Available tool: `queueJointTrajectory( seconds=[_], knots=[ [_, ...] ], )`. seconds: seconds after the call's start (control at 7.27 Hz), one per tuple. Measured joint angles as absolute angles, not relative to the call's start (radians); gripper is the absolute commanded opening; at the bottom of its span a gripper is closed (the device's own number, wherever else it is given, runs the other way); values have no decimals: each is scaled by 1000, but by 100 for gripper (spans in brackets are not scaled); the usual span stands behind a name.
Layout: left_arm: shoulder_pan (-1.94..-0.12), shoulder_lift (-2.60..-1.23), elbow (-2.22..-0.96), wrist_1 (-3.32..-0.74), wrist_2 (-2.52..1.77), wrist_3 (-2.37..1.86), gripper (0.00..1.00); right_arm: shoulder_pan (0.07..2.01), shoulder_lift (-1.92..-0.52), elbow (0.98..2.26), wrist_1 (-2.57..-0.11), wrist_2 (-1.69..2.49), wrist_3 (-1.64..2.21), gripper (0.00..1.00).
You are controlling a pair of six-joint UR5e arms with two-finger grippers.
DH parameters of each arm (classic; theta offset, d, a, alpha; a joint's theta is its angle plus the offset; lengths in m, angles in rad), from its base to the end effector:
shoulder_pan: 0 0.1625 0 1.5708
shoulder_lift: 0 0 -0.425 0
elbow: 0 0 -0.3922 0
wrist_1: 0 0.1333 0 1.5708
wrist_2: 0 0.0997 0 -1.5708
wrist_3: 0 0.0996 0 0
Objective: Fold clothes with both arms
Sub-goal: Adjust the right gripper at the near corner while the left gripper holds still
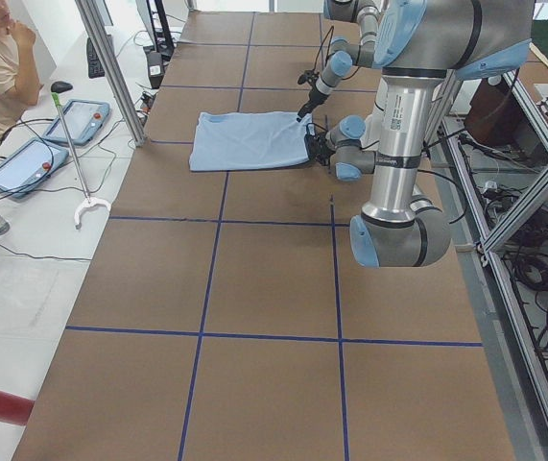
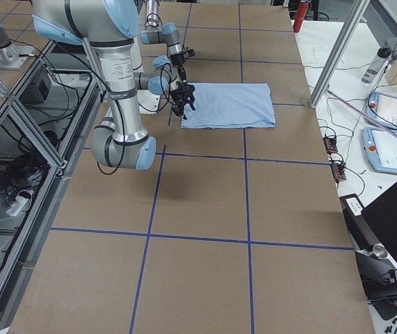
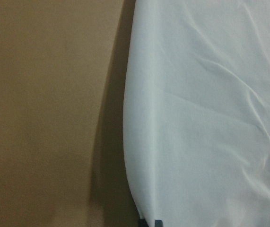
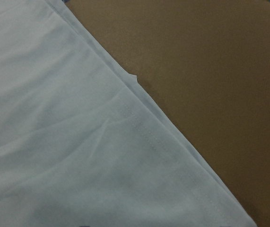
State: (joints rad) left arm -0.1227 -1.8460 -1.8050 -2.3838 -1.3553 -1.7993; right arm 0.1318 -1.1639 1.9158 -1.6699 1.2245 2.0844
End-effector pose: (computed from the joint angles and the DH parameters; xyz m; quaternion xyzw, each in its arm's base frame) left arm 0.5535 -0.2240 0.3075 0.0525 0.6141 -0.2021 0.7611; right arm -0.5637 -0.2433 0.2988 0.1003 -0.3411 0.3483 0.8674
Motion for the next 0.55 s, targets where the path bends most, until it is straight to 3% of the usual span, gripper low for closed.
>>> queueJointTrajectory(
  seconds=[0.27,0.41,0.55],
  knots=[
    [-123,-1844,-1804,-2384,-1354,-1799,0,124,-1163,1900,-1671,1223,2081,96],
    [-123,-1843,-1804,-2384,-1354,-1799,0,121,-1161,1891,-1671,1222,2080,91],
    [-123,-1842,-1805,-2384,-1353,-1799,0,121,-1158,1886,-1671,1221,2080,79]
  ],
)
